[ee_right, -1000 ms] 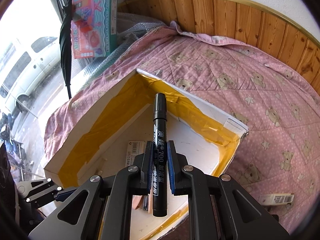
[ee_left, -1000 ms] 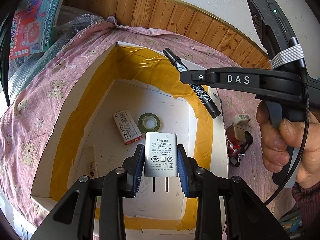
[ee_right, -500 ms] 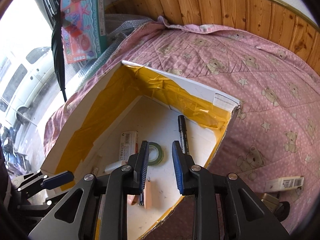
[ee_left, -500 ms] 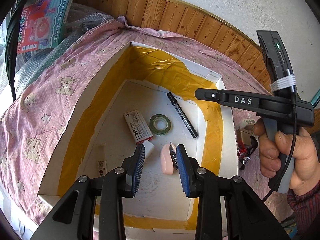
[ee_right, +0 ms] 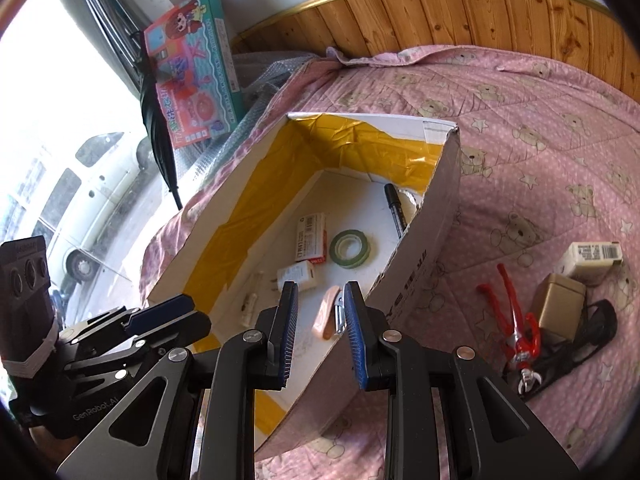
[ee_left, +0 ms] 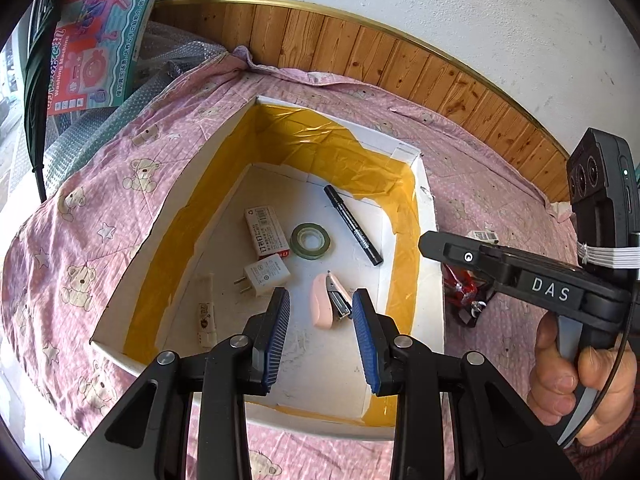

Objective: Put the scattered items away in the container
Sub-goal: 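Withdraw both open tools from above the box, then move the left tool to the red toy figure while the right tool approaches the black glasses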

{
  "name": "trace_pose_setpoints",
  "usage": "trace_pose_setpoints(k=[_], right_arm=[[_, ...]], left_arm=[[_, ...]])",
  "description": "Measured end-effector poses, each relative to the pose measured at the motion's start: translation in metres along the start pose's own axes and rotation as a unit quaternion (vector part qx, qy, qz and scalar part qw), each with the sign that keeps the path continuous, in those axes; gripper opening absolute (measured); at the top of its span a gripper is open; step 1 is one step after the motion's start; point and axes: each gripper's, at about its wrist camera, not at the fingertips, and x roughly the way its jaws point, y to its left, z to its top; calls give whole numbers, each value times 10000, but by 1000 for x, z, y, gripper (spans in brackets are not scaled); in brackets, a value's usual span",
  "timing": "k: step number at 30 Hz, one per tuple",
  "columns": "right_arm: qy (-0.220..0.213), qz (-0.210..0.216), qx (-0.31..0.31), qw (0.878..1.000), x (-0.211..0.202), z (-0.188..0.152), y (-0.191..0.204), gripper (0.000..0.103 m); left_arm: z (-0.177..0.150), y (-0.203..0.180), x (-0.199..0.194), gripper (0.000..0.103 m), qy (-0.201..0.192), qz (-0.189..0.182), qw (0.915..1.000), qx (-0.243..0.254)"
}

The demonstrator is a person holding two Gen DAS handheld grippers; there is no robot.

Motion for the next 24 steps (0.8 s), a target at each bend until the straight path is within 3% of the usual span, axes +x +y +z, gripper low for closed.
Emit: trace_pose_setpoints(k=[24], right_arm=[[-450, 580, 601, 9955, -73, -99, 26, 27]], left_arm=[[-45, -41, -80, 34, -498, -65, 9984, 272]])
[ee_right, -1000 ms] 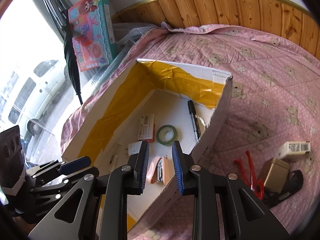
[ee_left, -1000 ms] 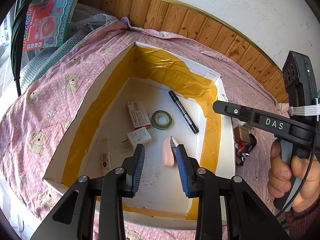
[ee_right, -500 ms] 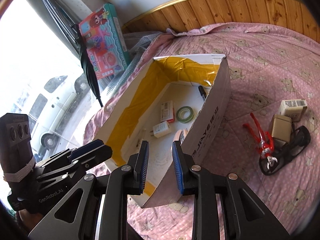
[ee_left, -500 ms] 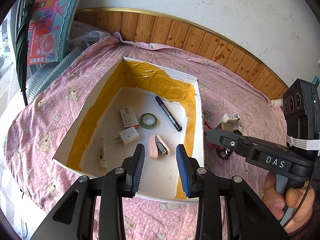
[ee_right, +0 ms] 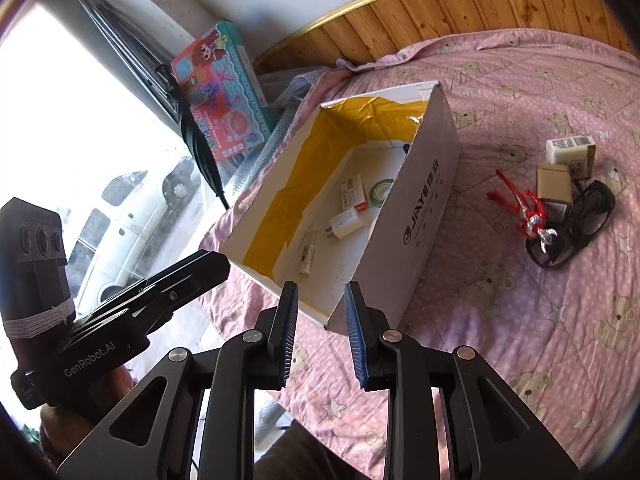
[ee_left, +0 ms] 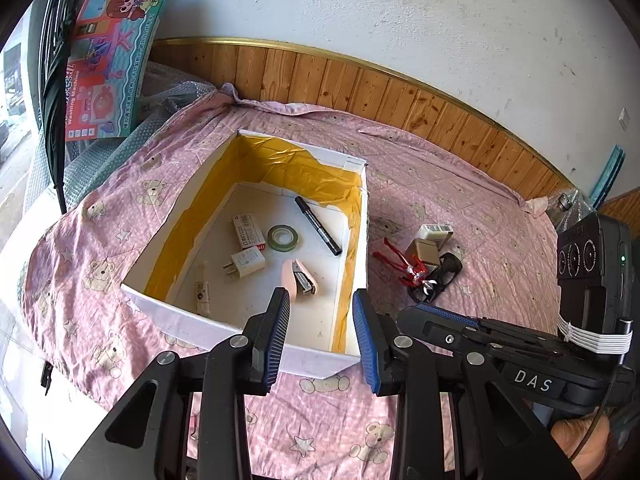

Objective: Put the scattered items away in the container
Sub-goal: 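Move the left tool to the red toy figure while the right tool approaches the black glasses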

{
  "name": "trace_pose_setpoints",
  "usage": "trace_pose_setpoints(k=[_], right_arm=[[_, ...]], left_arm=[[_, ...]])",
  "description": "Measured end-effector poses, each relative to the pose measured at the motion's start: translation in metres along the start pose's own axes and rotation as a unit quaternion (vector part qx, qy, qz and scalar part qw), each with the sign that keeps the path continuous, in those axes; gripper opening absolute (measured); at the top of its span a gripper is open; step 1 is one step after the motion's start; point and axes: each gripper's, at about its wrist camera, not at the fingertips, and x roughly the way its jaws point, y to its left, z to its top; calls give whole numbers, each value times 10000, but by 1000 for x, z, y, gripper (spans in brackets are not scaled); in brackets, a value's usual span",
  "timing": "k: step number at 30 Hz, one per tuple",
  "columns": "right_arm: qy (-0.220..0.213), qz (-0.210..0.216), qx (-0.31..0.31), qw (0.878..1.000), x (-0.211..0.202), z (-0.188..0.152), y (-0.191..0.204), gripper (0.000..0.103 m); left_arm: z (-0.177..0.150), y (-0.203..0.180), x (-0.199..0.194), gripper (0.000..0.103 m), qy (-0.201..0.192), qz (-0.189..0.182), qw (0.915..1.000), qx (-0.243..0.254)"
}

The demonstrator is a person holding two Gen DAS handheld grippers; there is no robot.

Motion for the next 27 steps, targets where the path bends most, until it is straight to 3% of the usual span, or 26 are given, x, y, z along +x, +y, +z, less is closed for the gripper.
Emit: trace_pose_setpoints(k=[12, 20, 27], right_arm=[[-350, -108, 478, 9982, -37, -39, -29, 27], [-583, -445, 1214, 9899, -57, -56, -88, 28], [-792, -596, 1600, 9821, -71, -48, -128, 31]], left_arm=[[-23, -37, -7, 35, 54, -157, 9992, 356], [-37, -83, 19, 38, 350, -451, 9958, 709], [-31, -119, 55, 43, 641, -671, 9918, 875]])
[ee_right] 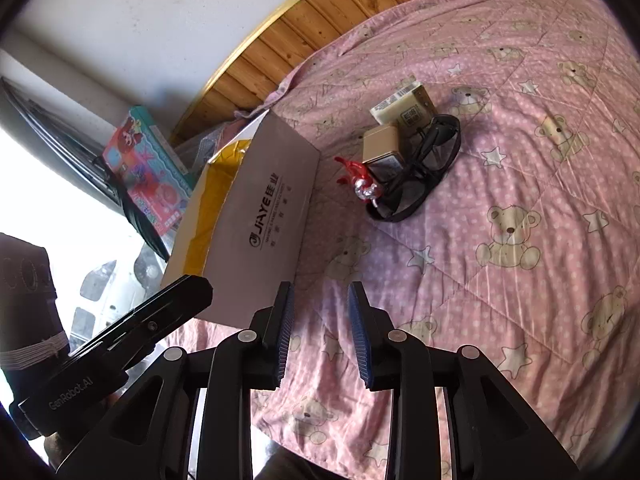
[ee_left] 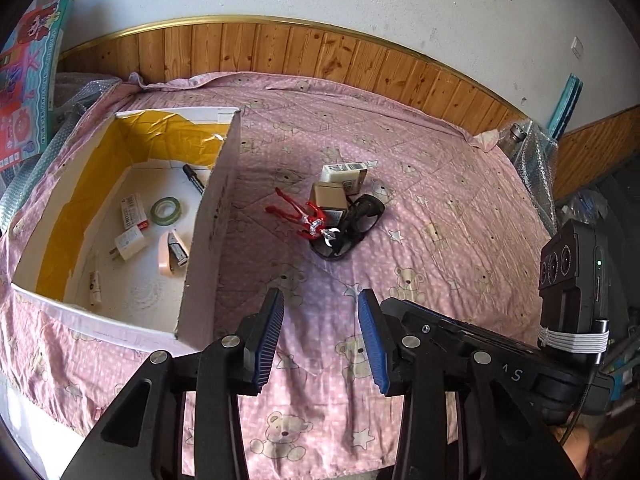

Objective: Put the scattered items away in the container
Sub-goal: 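Move the left tool to the red toy figure while the right tool approaches the black glasses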

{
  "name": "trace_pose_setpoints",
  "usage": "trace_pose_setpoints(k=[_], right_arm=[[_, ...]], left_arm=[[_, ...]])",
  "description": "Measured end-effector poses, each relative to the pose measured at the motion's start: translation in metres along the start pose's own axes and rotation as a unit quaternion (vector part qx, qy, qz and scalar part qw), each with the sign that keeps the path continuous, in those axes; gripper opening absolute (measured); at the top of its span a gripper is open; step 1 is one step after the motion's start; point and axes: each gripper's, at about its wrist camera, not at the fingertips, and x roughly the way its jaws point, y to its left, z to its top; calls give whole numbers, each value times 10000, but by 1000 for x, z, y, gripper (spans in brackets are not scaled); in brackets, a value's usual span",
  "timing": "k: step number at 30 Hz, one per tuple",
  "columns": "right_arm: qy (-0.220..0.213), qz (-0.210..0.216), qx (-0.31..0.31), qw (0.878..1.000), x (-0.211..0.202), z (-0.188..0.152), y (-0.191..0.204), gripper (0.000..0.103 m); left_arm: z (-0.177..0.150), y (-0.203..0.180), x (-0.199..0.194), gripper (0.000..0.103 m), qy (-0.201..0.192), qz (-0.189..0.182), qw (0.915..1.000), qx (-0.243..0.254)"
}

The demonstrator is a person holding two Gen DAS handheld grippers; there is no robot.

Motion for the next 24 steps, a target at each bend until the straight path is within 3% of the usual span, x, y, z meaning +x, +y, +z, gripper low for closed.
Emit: trace_pose_setpoints(k=[5, 16, 24], right_arm=[[-83, -112, 153, 9998, 6, 22, -18, 34], [5, -373, 642, 9972, 49, 76, -58, 34], [138, -945, 964, 9907, 95, 108, -89, 43]], left_arm=[[19, -6, 30, 53, 111, -100, 9998, -112], [55, 6, 121, 53, 499, -8, 9972, -561], [71, 23, 182, 53, 689, 59, 9943, -815]])
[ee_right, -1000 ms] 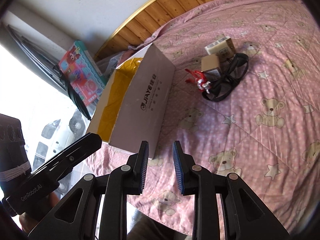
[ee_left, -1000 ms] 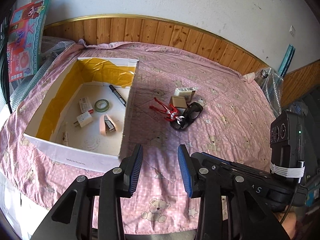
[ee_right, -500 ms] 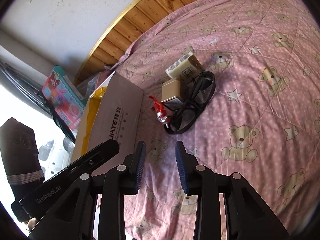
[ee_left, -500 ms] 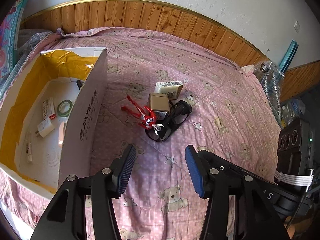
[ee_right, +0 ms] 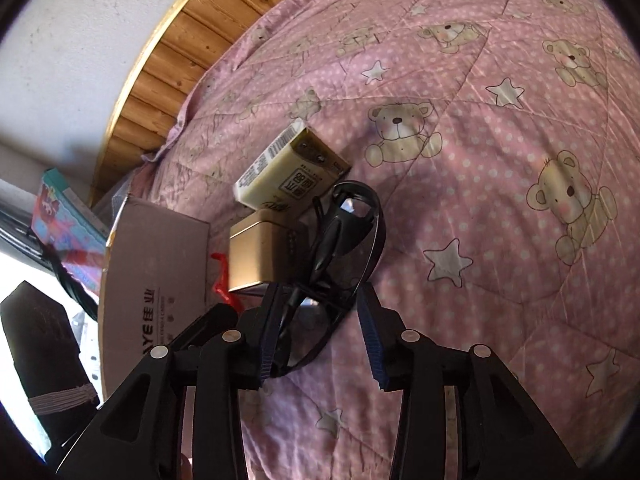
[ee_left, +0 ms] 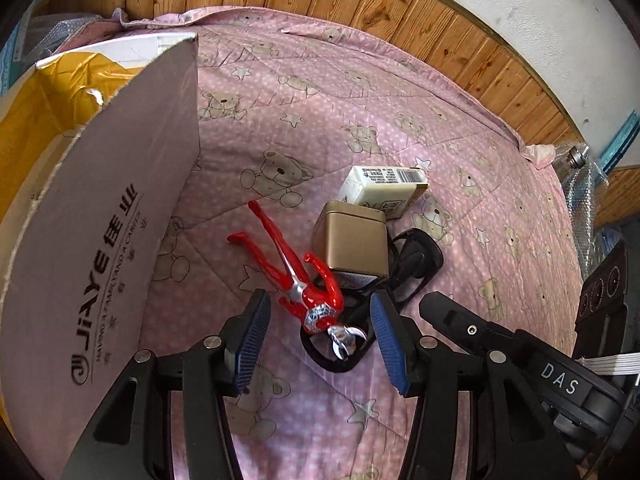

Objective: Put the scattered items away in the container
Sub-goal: 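Move the left tool to the red toy figure while the right tool approaches the black glasses, then grasp the red toy figure with the left gripper while the right gripper grasps the black glasses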

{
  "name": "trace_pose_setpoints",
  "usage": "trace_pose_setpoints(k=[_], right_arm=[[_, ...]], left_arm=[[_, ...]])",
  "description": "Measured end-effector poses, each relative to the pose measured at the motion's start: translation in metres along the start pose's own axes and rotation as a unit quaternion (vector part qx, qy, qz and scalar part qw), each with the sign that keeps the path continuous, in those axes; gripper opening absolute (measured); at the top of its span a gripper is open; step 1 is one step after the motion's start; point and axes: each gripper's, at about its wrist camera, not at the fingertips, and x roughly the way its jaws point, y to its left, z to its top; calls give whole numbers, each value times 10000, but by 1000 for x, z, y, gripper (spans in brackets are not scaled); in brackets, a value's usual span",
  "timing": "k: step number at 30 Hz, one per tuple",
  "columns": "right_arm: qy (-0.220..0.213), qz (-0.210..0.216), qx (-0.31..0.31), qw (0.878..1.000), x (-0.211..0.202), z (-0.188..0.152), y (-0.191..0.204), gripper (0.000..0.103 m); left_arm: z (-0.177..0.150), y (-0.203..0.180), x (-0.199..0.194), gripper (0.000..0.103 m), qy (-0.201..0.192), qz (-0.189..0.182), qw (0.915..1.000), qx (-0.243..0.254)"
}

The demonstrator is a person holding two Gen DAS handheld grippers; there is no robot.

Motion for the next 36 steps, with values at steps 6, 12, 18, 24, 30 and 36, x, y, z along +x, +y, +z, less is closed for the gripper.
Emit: trace_pose_setpoints(k=[6, 12, 18, 24, 30, 36], right_arm=[[-47, -282, -284, 9992, 32, 10, 6, 53], [-66, -260, -634, 9976, 38, 13, 14, 47], [-219, -272, -727, 9967, 18, 10, 13, 42], [-257, -193, -712, 9969, -1, 2, 6, 35], [-201, -216, -760, 9967, -11, -7, 4, 10], [33, -109, -684, 9976, 6, -14, 4, 21]], left_arm=[[4, 18, 37, 54, 182, 167, 9995, -215], [4, 28, 43, 50, 30, 80, 9998, -178], [0, 27, 35, 50, -82, 32, 9999, -84], [-11, 28, 20, 50, -75, -120, 9999, -64], [-24, 25, 3, 50, -78, -215, 9997, -6], [-32, 28, -4, 50, -89, -196, 9998, -23]])
